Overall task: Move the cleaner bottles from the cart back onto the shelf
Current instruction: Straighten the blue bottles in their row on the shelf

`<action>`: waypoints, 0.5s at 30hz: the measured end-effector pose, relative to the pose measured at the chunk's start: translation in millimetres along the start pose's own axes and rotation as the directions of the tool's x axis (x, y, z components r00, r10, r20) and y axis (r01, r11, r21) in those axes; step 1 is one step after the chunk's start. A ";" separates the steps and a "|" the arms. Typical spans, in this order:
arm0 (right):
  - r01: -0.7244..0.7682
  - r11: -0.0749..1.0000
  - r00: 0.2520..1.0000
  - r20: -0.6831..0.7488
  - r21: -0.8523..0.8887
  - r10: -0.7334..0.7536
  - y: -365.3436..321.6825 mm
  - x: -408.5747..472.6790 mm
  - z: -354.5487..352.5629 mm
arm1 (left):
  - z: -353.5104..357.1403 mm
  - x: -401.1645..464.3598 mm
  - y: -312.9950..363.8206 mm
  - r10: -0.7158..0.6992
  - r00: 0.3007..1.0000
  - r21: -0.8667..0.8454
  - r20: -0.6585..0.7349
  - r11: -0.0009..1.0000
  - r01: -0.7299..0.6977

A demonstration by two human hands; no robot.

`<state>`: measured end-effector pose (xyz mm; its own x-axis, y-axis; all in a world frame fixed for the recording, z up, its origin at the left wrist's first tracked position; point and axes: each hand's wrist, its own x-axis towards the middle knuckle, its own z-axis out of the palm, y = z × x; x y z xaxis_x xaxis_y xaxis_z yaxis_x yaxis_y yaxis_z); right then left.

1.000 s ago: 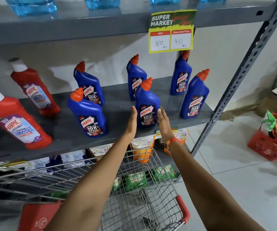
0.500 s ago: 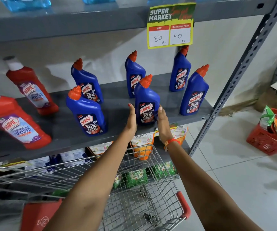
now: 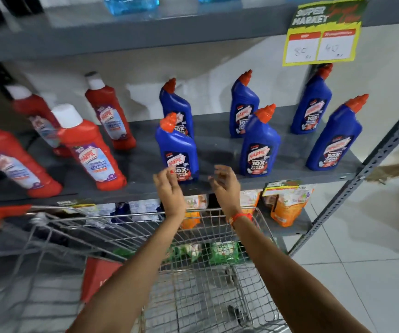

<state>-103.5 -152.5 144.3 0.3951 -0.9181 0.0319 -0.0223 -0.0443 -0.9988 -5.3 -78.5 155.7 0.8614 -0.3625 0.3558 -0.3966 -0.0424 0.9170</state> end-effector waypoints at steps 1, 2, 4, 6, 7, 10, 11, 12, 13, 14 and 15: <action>0.001 1.000 0.997 0.078 -0.012 0.000 -7.2 3.9 8.3 | -6.9 14.5 -3.0 -0.023 1.000 -0.008 0.014 1.000 0.023; 0.006 1.000 0.990 0.138 -0.029 -0.002 -12.9 8.5 15.7 | -12.6 28.0 -5.2 -0.055 0.998 -0.042 0.039 0.998 0.056; 0.026 0.998 0.981 0.196 -0.057 -0.014 -21.3 18.5 28.2 | -19.9 50.5 -11.0 -0.128 0.983 -0.096 0.135 0.985 0.141; 0.047 0.996 0.972 0.232 -0.082 -0.027 -24.7 27.3 35.7 | -22.0 61.2 -11.9 -0.195 0.944 -0.147 0.265 0.960 0.240; 0.057 0.993 0.968 0.249 -0.103 -0.030 -25.2 30.4 38.4 | -21.9 64.0 -11.0 -0.217 0.918 -0.161 0.332 0.946 0.282; 0.054 0.988 0.970 0.243 -0.141 -0.018 -26.3 33.5 41.9 | -20.2 69.3 -12.7 -0.244 0.863 -0.153 0.442 0.928 0.341; 0.059 0.989 0.972 0.235 -0.134 -0.027 -26.4 32.9 42.9 | -19.4 71.5 -15.9 -0.247 0.855 -0.141 0.456 0.928 0.344; 0.063 0.990 0.973 0.228 -0.125 -0.033 -26.5 31.5 43.9 | -19.9 73.4 -17.4 -0.249 0.844 -0.139 0.476 0.926 0.351; 0.066 0.991 0.974 0.225 -0.116 -0.039 -26.2 30.2 45.1 | -20.4 75.9 -19.6 -0.255 0.834 -0.131 0.489 0.924 0.360; 0.069 0.992 0.974 0.222 -0.109 -0.043 -26.6 29.3 46.4 | -21.3 77.3 -20.9 -0.257 0.825 -0.134 0.503 0.920 0.368; 0.073 0.992 0.975 0.218 -0.102 -0.050 -26.6 28.8 47.1 | -21.8 77.9 -21.6 -0.258 0.822 -0.136 0.509 0.918 0.372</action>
<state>-48.3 -159.2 170.0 0.5861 -0.8070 0.0725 -0.0871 -0.1517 -0.9846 77.3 -85.5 167.5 0.6485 -0.7603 -0.0359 -0.0003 -0.0474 0.9989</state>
